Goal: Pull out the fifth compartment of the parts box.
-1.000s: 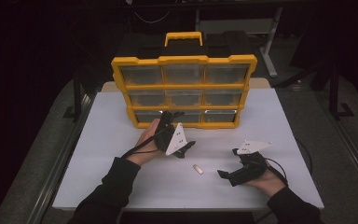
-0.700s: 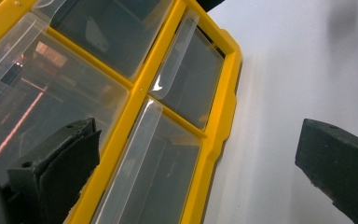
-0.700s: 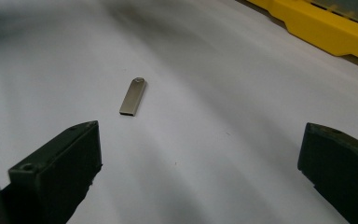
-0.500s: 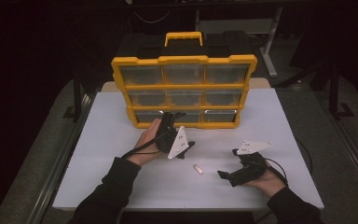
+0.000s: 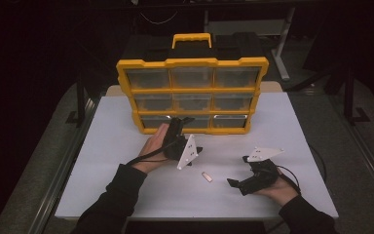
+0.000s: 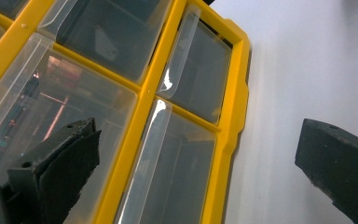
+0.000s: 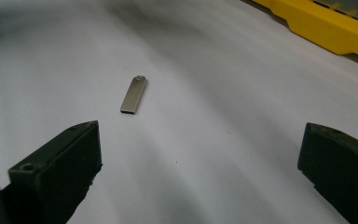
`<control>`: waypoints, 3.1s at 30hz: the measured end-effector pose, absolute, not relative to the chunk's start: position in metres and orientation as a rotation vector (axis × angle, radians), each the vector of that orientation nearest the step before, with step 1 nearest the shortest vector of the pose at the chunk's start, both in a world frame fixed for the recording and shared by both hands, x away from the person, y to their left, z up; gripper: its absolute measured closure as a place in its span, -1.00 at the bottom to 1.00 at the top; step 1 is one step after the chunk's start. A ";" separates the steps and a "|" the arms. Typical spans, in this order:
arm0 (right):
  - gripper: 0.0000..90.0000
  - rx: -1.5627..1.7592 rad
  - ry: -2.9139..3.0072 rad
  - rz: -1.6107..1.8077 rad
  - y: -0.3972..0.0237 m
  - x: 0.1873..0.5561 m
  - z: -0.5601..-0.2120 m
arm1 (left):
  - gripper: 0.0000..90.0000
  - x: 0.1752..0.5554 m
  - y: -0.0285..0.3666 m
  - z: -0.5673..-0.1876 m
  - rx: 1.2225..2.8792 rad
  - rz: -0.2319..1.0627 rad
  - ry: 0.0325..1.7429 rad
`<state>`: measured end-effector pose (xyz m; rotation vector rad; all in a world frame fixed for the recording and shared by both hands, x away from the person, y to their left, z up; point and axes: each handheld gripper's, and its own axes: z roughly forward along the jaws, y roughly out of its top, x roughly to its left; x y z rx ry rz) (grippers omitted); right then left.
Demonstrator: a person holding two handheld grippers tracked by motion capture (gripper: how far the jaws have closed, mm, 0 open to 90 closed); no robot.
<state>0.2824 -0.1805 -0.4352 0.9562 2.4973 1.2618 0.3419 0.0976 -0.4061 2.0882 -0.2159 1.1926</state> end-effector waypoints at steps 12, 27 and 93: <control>-1.00 0.956 2.498 1.261 -0.180 0.282 -0.436 | -1.00 0.340 0.097 -0.408 2.091 1.276 -0.274; -1.00 0.958 2.498 1.263 -0.180 0.282 -0.435 | -1.00 0.338 0.096 -0.411 2.098 1.379 -0.348; -1.00 0.965 2.517 1.278 -0.177 0.282 -0.438 | -1.00 0.343 0.083 -0.397 1.974 1.756 -0.558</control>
